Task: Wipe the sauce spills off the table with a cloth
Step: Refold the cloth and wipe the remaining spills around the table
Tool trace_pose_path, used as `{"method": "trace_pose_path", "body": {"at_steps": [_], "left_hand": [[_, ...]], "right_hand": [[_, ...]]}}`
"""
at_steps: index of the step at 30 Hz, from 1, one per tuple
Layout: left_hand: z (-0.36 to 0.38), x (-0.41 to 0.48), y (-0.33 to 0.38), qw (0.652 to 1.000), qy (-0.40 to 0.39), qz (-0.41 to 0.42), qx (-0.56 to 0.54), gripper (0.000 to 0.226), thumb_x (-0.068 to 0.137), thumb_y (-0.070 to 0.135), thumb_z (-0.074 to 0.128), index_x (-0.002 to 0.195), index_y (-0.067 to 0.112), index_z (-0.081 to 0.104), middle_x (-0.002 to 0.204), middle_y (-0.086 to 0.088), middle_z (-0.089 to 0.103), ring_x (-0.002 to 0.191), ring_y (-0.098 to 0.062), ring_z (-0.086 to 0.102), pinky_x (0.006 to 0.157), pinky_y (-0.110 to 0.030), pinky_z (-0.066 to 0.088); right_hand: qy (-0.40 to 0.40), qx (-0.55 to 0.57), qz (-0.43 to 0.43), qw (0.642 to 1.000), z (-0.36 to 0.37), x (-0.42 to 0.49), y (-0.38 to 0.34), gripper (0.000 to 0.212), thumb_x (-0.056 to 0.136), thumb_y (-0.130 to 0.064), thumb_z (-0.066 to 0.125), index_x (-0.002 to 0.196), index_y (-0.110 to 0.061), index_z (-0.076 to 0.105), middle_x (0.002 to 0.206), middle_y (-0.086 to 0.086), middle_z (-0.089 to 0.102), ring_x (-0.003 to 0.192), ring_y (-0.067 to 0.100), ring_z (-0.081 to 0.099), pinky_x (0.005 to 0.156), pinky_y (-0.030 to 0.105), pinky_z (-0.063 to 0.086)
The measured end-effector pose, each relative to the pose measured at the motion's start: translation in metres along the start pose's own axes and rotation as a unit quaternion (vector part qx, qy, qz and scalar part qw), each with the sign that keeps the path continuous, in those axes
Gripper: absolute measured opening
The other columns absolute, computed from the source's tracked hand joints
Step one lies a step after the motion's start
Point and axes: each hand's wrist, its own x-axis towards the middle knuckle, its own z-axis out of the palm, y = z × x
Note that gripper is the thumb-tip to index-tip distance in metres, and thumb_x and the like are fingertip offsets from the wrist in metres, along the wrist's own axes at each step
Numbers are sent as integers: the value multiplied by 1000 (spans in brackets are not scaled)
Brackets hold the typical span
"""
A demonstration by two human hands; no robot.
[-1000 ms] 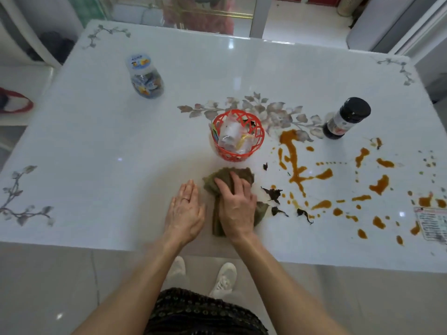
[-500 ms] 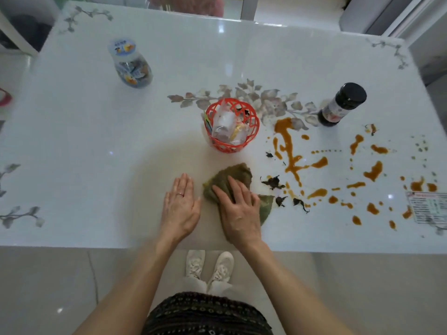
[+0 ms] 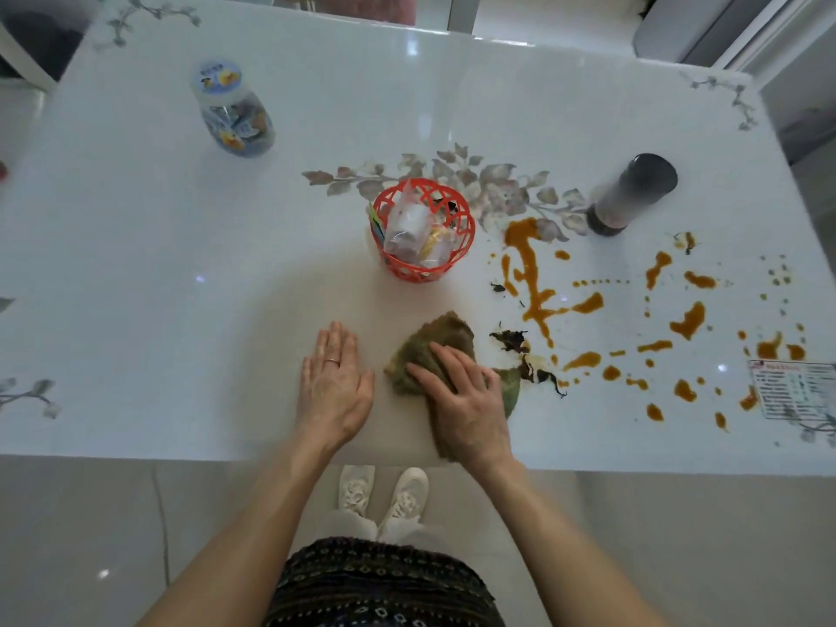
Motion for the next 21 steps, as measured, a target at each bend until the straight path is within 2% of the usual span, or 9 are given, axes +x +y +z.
{"method": "trace_pose_path", "body": {"at_steps": [2, 4, 6, 7, 9, 12, 14, 18, 21], "left_hand": [[0, -2, 2, 1000, -4, 8, 8, 63, 97, 30, 37, 150, 13, 8, 158, -3, -8, 145, -17, -8, 117, -38, 0], [1, -4, 1, 1000, 1, 4, 11, 63, 97, 30, 37, 150, 13, 7, 158, -3, -8, 145, -17, -8, 117, -38, 0], [2, -5, 2, 1000, 4, -3, 13, 64, 97, 30, 37, 150, 12, 6, 158, -3, -9, 145, -17, -9, 117, -39, 0], [4, -4, 4, 1000, 10, -5, 14, 64, 97, 30, 37, 150, 12, 6, 158, -3, -9, 145, -17, -9, 117, -39, 0], [7, -4, 7, 1000, 18, -10, 15, 65, 97, 30, 37, 150, 11, 4, 158, -3, -9, 145, -17, -10, 116, -40, 0], [9, -4, 10, 1000, 20, -14, 15, 67, 96, 30, 39, 150, 10, 4, 158, -5, -9, 145, -18, -10, 116, -40, 0], [8, -4, 10, 1000, 10, -13, 21, 67, 96, 28, 39, 150, 9, 4, 158, -6, -9, 145, -19, -9, 117, -40, 0], [7, -6, 14, 1000, 16, -21, 15, 66, 96, 26, 40, 150, 9, 6, 158, -6, -7, 145, -20, -7, 117, -41, 2], [18, -11, 30, 1000, 17, 18, 8, 67, 95, 26, 40, 150, 11, 5, 158, -3, -6, 146, -18, -7, 117, -42, 1]], "right_hand": [[18, -15, 31, 999, -5, 9, 26, 39, 89, -20, 49, 123, -30, 65, 138, 8, 54, 124, 29, 48, 88, 45, 43], [36, -13, 103, 994, -14, 20, 43, 43, 88, -11, 50, 126, -27, 63, 137, 10, 54, 124, 30, 47, 87, 48, 45], [56, 7, 155, 986, -16, 24, 36, 52, 86, 0, 58, 131, -25, 59, 138, 11, 53, 125, 29, 46, 89, 51, 45], [63, 12, 154, 986, -14, 21, 28, 55, 85, 0, 63, 132, -26, 58, 138, 10, 52, 126, 28, 45, 93, 51, 44], [45, 8, 87, 995, -7, 6, 11, 57, 84, -5, 67, 134, -30, 56, 141, 8, 50, 129, 25, 43, 96, 48, 40], [6, 1, -7, 1000, -6, -11, 27, 47, 88, -16, 64, 131, -32, 58, 145, 5, 48, 132, 25, 43, 95, 46, 38], [16, -5, 9, 1000, -12, -4, 52, 42, 88, -14, 63, 127, -29, 62, 142, 5, 51, 129, 25, 46, 92, 46, 41], [68, 20, 135, 988, -19, 12, 54, 50, 83, -2, 66, 128, -24, 60, 136, 6, 54, 124, 25, 49, 88, 49, 45], [57, 12, 48, 997, -13, -8, 36, 56, 83, -2, 66, 132, -26, 57, 141, 6, 51, 128, 24, 47, 91, 46, 42]]}}
